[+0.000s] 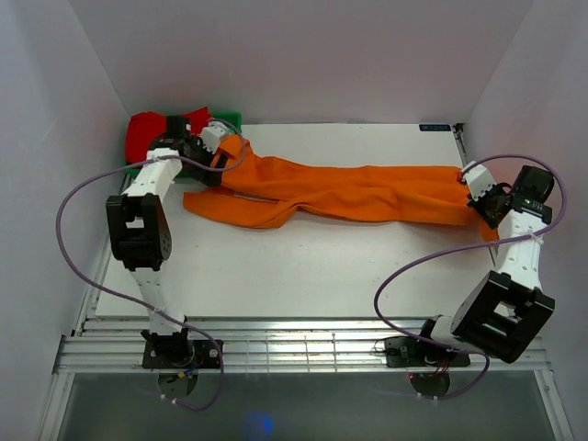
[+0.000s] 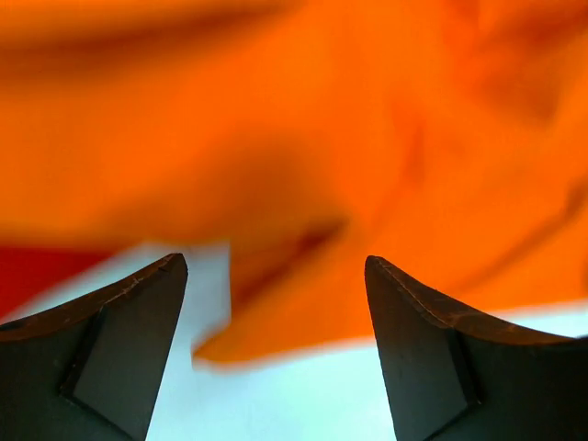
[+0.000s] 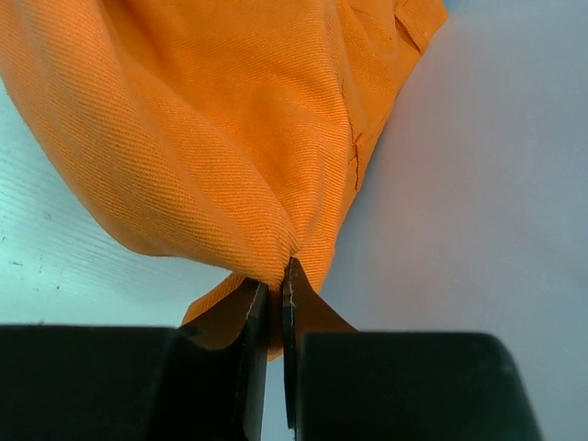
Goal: Fold and stack the trousers
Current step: Flatten the trousers out
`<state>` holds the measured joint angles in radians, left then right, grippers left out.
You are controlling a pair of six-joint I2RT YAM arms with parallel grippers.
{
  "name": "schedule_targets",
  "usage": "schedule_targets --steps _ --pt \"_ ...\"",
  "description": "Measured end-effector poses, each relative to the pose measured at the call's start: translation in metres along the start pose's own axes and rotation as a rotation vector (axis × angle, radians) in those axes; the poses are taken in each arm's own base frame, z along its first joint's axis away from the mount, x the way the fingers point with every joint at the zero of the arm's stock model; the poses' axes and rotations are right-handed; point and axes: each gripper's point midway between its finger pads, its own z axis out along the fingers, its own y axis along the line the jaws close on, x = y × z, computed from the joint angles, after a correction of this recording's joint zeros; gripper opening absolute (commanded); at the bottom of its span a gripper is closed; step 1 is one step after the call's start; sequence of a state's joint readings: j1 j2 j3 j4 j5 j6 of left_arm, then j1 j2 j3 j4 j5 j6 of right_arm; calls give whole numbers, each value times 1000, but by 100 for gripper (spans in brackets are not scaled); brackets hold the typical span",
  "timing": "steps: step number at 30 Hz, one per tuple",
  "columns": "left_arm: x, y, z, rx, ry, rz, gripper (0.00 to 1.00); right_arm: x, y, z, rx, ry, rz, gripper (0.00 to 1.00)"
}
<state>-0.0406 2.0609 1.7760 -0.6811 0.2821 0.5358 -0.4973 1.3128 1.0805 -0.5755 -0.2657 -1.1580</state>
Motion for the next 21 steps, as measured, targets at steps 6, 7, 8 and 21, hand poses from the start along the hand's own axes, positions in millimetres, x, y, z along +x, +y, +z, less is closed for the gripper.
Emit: schedule_targets --steps 6,7,8,21 --pt "60 21 -88 -6 -27 -22 91 1 1 1 -6 0 0 8" --pt "66 30 -100 -22 -40 -22 91 1 1 1 -8 1 1 8" --pt "72 40 -108 -34 -53 -26 91 1 2 2 -10 1 1 8" --pt "127 37 -47 174 -108 -6 87 7 14 4 -66 22 -4 8"
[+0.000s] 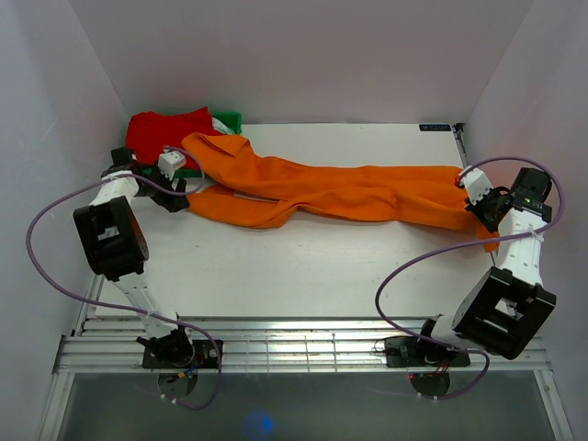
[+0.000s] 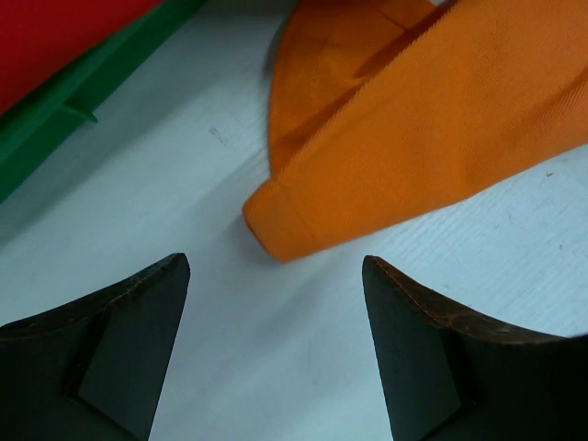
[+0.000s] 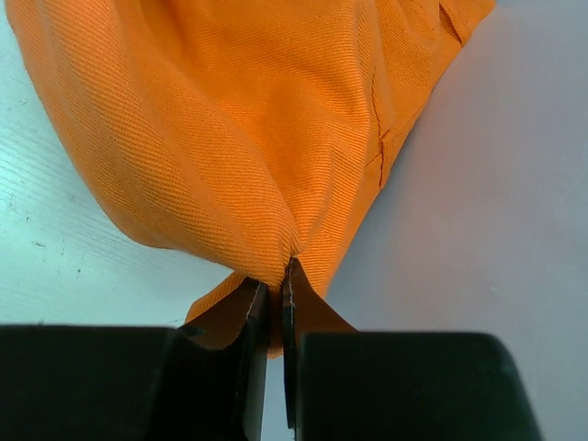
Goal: Fold and stack the trousers
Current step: Flatten the trousers out
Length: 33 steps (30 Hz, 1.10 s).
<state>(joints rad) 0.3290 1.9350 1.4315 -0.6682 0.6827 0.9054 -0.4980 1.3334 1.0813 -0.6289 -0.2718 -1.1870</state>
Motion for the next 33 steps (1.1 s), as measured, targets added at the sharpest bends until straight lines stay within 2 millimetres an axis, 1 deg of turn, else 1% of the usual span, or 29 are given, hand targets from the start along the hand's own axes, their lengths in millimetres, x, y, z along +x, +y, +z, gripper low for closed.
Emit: schedule_targets --steps 4,5,7,8,9,10,12,13,15,16,19,20,22,24,25,27,29,31,33 --pt "-13 7 10 6 -75 48 86 1 1 0 -6 3 0 8" --pt "-15 9 12 3 -89 58 85 1 1 0 -7 4 0 8" --pt "-20 9 16 7 -114 78 80 0 0 0 -12 5 2 8" --pt "-21 10 17 9 -122 85 75 0 0 0 -15 6 3 8" --pt "-22 9 19 13 -131 91 57 0 -1 0 -14 6 3 8" --pt "-21 7 21 21 -135 86 49 -1 -2 -1 -12 4 2 8" --pt "-19 1 23 44 -142 83 37 -3 -4 -2 -10 -2 2 8" --pt "-18 -2 24 55 -143 80 22 -4 -5 -3 -8 -6 1 8" --pt "-17 -7 24 74 -138 68 2 -7 -6 -3 -6 -15 -1 8" --pt "-16 -10 23 81 -133 58 0 -8 -6 -3 -6 -18 -1 8" --pt "-10 -19 12 101 -107 -2 0 -9 -6 -4 -6 -25 -4 8" --pt "-8 -22 3 104 -100 -30 0 -10 -7 -4 -5 -27 -6 8" --pt "-9 -24 -23 86 -99 -74 0 -11 -7 -5 6 -37 -16 8" --pt "-11 -24 -59 38 -108 -107 0 -12 -4 -7 10 -45 -30 8" --pt "-16 -25 -79 6 -121 -109 0 -12 -3 -8 12 -49 -37 8" --pt "-27 -28 -120 -75 -150 -92 0 -12 -1 -8 10 -53 -44 8" --pt "-42 -37 -155 -149 -178 -44 0 -13 -2 -8 12 -57 -51 8" --pt "-57 -54 -177 -183 -199 -2 0 -14 -1 -9 10 -62 -57 8" --pt "-68 -69 -190 -201 -215 21 0 -16 -2 -11 17 -74 -64 8"
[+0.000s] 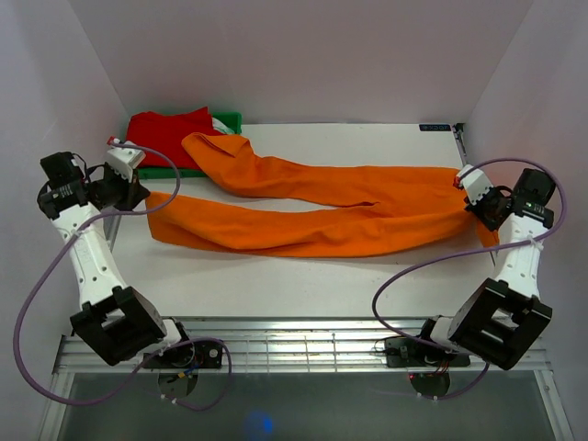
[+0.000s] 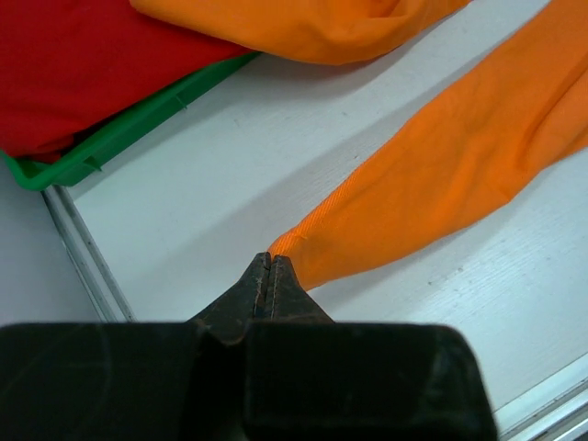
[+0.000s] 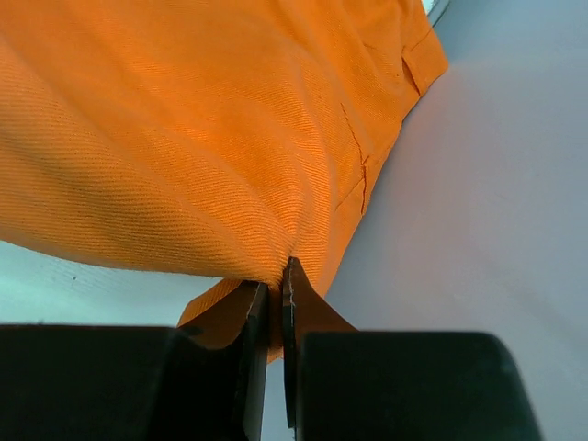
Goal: Fold and stack the trousers
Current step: Flatten the trousers out
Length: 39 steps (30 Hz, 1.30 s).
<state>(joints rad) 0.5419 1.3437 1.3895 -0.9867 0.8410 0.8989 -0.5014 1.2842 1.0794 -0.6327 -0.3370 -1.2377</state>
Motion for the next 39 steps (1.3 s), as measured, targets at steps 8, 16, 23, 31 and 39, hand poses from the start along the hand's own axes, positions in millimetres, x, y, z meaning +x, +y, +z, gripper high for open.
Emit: schedule_targets --steps 8,16,23,31,39 --pt "-7 3 -13 -121 -2 -125 0 1 17 -12 27 -37 -68 8" --pt "76 109 76 -176 195 -440 0 28 62 8 -77 0 -135 8" --pt "144 157 129 -201 362 -580 69 43 96 1 -111 37 -218 75" --pt "109 107 69 -172 335 -429 71 35 -6 -16 -57 93 -24 52" --pt "143 31 58 -53 399 -353 63 42 16 9 -218 136 219 44"
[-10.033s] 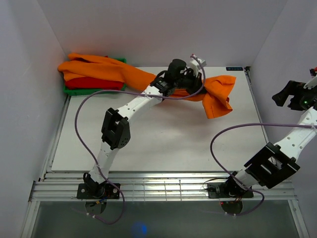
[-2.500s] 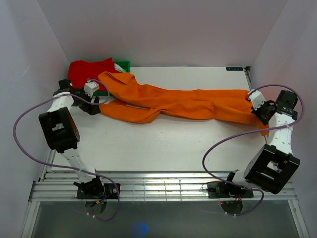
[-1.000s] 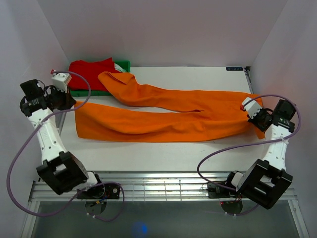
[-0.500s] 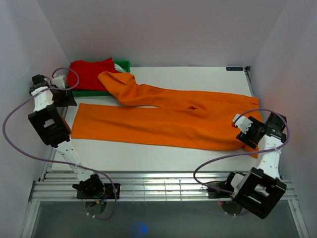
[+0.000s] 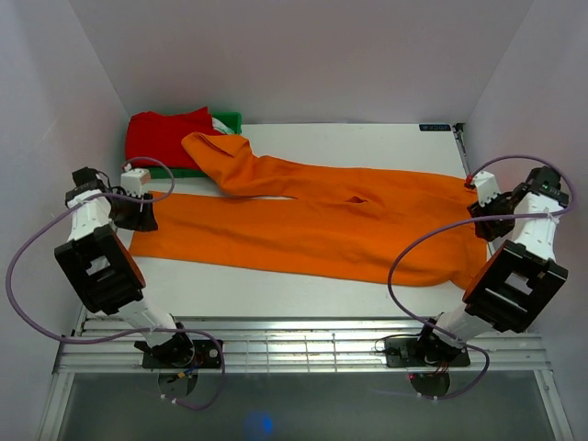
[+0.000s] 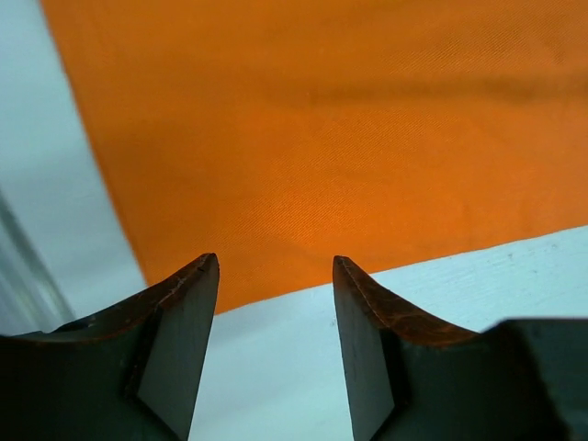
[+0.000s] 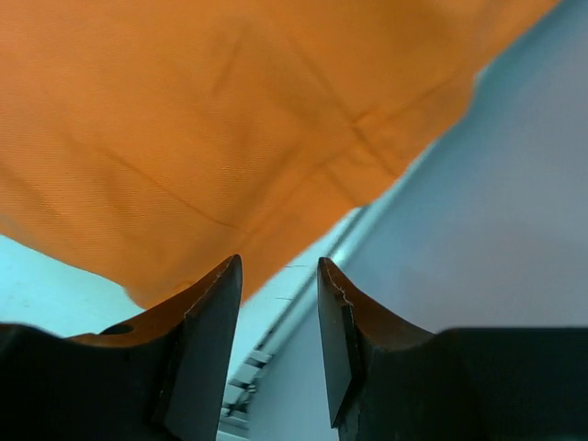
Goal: Fold and stack the trousers
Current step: Flatten the trousers out
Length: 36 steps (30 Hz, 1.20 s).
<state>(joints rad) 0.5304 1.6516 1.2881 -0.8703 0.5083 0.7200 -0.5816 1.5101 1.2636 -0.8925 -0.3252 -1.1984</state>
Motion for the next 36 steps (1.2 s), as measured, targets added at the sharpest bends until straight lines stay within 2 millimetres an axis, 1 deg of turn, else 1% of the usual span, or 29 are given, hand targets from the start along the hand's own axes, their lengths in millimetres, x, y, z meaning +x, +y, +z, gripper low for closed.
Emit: schedule_targets --steps 4,7,8,11,14,19,22,26,28,30,31,32,33,34,35,36 --pt "41 -6 41 52 108 -26 59 19 40 28 -110 80 75 43" --pt "69 -10 56 56 178 -26 54 30 60 45 -155 141 104 42" --pt "74 -9 58 46 186 -10 53 33 64 49 -159 158 106 42" --pt "78 -6 56 0 175 38 51 41 69 59 -152 205 100 41" --pt "88 -7 51 -40 177 79 50 52 69 67 -138 253 89 40" --pt "115 -13 33 -82 223 114 48 72 66 77 -108 322 48 39" --pt "141 -26 17 -90 285 126 47 79 66 77 -98 348 7 38" --pt "166 -45 0 -65 365 131 47 87 66 72 -55 363 -81 37" --pt "172 -52 -7 -51 387 138 56 94 68 68 -44 379 -116 37" --pt "172 -60 -14 -33 387 145 62 98 69 64 -41 387 -130 38" --pt "168 -64 -18 -19 374 145 68 98 68 62 -40 386 -134 38" --pt "160 -66 -22 -11 350 150 70 97 68 60 -44 381 -134 38" --pt "146 -67 -27 -4 312 154 72 94 66 58 -48 371 -132 39" --pt "126 -65 -33 -2 259 156 76 87 63 55 -55 351 -126 40" --pt "100 -60 -41 -14 192 167 77 77 58 51 -55 323 -113 40" --pt "68 -52 -50 -37 114 190 77 63 47 45 -36 287 -108 42"
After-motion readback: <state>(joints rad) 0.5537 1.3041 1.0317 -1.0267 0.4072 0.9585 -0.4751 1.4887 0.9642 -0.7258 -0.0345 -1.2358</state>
